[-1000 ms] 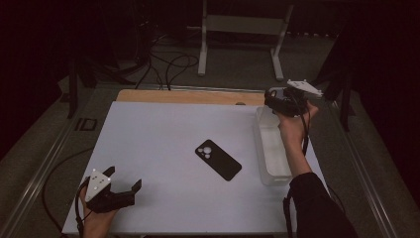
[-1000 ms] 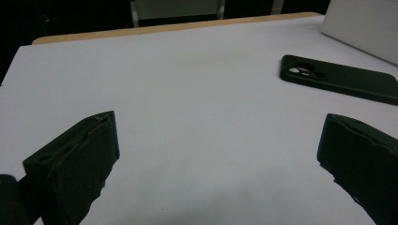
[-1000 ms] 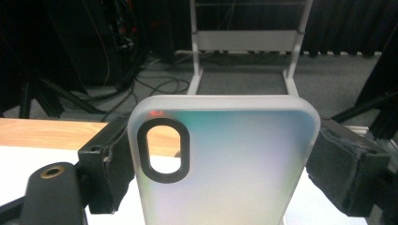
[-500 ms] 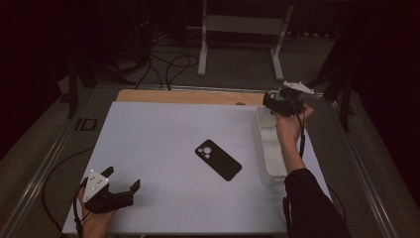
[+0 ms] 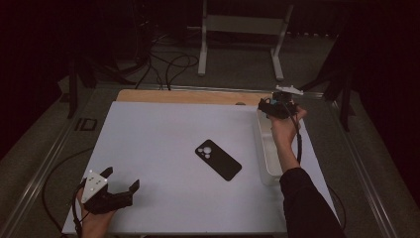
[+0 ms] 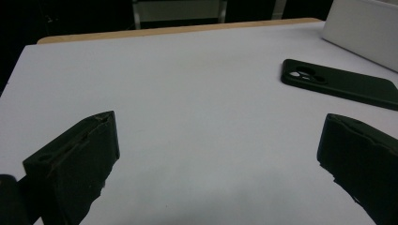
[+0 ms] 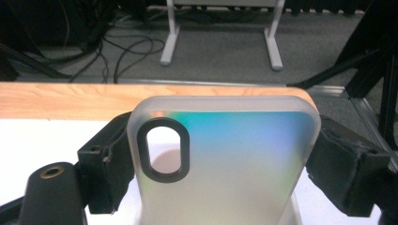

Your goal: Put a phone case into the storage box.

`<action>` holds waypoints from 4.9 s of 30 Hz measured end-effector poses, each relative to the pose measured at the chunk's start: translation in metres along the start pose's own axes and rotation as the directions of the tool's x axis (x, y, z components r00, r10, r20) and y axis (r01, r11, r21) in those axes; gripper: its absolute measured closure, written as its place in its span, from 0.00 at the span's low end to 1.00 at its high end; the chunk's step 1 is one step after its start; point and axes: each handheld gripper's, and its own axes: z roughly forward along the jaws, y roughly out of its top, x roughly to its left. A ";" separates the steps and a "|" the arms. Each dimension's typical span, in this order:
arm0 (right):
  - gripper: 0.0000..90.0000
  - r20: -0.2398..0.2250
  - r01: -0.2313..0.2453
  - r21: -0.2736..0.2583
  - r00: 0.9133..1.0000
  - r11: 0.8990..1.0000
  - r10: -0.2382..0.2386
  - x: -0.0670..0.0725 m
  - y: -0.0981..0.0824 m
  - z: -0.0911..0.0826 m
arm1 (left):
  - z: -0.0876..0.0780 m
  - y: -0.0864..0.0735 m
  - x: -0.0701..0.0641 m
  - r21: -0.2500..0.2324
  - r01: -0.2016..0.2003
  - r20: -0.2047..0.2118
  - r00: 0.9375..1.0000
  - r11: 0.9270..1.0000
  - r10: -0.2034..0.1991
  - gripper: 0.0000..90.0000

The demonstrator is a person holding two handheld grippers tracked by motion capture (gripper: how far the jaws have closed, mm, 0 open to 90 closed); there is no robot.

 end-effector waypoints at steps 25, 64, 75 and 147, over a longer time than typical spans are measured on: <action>0.18 0.028 0.029 0.042 0.999 0.999 -0.030 0.005 -0.009 0.026 | 0.000 -0.001 0.001 0.003 0.003 -0.001 1.000 1.000 -0.003 0.00; 0.09 -0.126 0.019 -0.011 0.992 1.000 -0.020 -0.010 -0.007 -0.021 | -0.001 -0.001 -0.001 0.005 0.005 -0.005 1.000 1.000 -0.005 0.00; 0.09 -0.254 0.067 -0.079 0.964 0.995 -0.085 0.002 -0.024 -0.066 | 0.000 -0.001 -0.003 0.010 -0.001 -0.005 1.000 1.000 0.001 0.00; 0.09 -0.436 0.034 -0.311 0.883 0.950 -0.174 -0.004 -0.163 -0.157 | 0.057 0.072 -0.056 0.000 -0.071 0.192 0.979 0.997 0.070 0.00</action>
